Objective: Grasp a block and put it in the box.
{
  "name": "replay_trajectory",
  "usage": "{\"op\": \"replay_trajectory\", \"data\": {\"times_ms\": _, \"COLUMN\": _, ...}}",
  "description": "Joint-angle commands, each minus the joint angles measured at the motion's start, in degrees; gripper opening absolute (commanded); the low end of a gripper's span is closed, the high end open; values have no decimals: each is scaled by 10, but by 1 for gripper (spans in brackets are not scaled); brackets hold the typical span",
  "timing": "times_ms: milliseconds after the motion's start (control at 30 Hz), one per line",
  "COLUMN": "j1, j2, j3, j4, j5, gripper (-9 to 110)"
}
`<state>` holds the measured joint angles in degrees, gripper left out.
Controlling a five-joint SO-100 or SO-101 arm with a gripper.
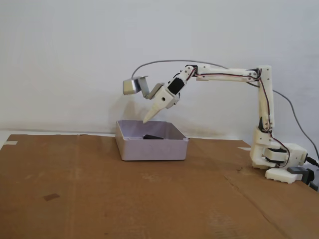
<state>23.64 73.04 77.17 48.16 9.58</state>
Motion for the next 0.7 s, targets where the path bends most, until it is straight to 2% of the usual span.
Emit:
{"op": "replay_trajectory", "data": {"times_ms": 0, "j1": -12, "j2": 115, "j3": -65, "j4": -6, "j5": -5, "gripper": 31}}
{"op": "replay_trajectory", "data": {"times_ms": 467, "j1": -48, "j2": 205, "j3": -57, "j4": -2, "j5": -4, "gripper": 31}}
{"op": "replay_trajectory", "data": {"times_ms": 667, "j1": -59, "j2": 224, "j3": -56, "j4": 4, "j5": -2, "gripper": 17}}
